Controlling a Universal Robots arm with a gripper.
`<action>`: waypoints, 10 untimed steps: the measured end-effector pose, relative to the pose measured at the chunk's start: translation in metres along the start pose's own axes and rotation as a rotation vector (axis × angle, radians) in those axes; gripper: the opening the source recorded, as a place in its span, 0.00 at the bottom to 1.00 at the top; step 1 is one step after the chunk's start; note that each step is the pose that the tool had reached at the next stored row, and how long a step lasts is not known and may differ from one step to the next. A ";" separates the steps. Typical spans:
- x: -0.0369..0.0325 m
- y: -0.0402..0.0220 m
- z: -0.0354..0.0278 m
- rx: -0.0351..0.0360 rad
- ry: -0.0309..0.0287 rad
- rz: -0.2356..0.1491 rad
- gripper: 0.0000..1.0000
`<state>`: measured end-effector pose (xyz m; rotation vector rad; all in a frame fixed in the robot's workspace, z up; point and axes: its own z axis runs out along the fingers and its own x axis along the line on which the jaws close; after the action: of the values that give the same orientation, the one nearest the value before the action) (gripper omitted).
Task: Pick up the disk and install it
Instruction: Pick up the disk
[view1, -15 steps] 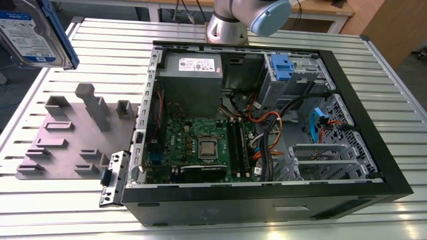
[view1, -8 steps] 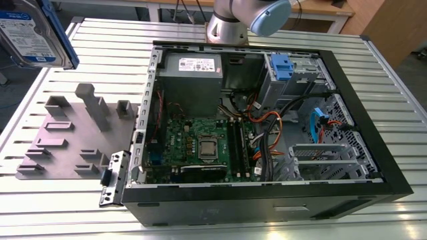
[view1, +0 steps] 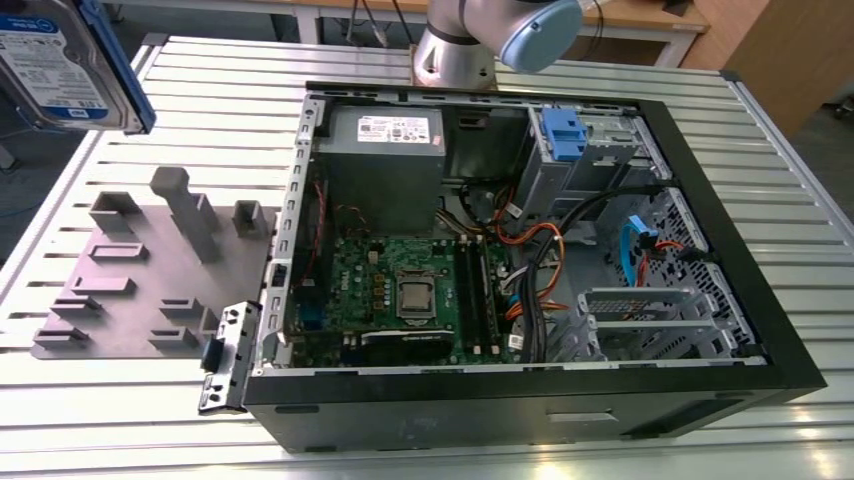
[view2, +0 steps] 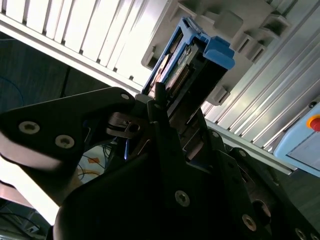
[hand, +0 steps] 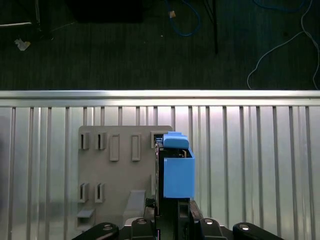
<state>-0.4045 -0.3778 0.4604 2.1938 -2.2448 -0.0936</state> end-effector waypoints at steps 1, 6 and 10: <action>-0.0001 0.0001 -0.0017 0.0000 0.0000 0.000 0.35; -0.0004 0.0005 -0.0107 0.0000 0.0000 0.000 0.35; -0.0007 0.0008 -0.0177 0.0000 0.0000 0.000 0.35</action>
<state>-0.4045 -0.3778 0.4781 2.1938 -2.2447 -0.0936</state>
